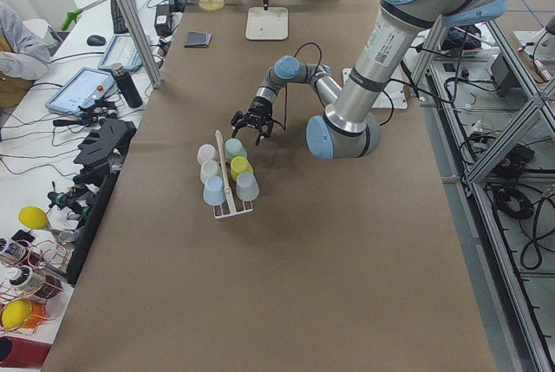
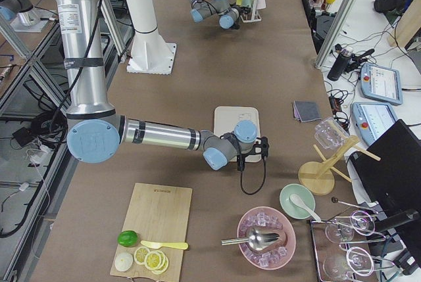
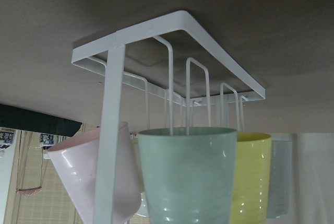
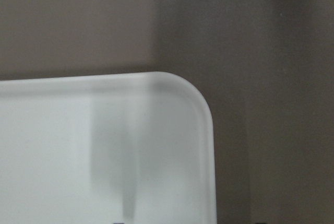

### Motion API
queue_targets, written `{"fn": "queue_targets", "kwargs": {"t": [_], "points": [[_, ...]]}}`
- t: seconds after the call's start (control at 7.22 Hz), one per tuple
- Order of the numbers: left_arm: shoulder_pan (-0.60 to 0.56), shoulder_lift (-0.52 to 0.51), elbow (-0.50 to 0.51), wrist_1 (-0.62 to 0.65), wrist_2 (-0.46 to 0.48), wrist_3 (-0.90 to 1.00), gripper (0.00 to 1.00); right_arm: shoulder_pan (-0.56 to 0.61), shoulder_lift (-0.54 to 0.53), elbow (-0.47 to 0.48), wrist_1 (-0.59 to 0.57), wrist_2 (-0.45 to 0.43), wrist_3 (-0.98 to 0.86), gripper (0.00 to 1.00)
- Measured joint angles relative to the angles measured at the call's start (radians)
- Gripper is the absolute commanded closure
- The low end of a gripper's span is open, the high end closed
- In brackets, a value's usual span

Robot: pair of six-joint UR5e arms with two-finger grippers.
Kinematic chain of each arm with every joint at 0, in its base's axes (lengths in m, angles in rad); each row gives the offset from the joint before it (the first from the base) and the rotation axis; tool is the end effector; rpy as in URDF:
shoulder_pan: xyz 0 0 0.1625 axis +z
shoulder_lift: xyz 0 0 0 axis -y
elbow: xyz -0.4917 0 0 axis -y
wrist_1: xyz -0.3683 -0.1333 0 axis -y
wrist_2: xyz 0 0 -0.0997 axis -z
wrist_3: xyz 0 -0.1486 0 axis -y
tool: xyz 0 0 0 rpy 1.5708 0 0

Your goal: Pick up and place green cup on tray

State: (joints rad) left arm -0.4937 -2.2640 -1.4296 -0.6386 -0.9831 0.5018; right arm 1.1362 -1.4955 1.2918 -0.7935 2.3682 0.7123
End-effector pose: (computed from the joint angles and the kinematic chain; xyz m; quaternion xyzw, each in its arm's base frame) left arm 0.4917 -0.5096 0.4994 -0.0927 -0.3240 0.7058 0.6231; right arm -0.2020 -0.4991 0.7604 0.0170 -0.4542 0.0136 0.8906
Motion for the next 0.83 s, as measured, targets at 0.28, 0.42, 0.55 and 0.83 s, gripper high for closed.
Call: {"fn": "queue_targets", "kwargs": {"t": [0.28,0.42,0.55,0.83], "points": [[0.006,0.004,0.035,0.01,0.098,-0.044,0.03,-0.006,0.001,0.002,-0.001,0.003,0.007,0.33],[0.006,0.006,0.052,0.012,0.115,-0.063,0.03,-0.007,0.001,0.002,-0.002,0.002,0.008,0.43],[0.006,0.01,0.064,0.014,0.121,-0.077,0.03,-0.007,0.0,0.003,-0.002,0.003,0.008,0.53],[0.006,0.017,0.086,0.026,0.125,-0.102,0.03,-0.007,-0.002,0.003,-0.003,0.004,0.009,0.74]]}}
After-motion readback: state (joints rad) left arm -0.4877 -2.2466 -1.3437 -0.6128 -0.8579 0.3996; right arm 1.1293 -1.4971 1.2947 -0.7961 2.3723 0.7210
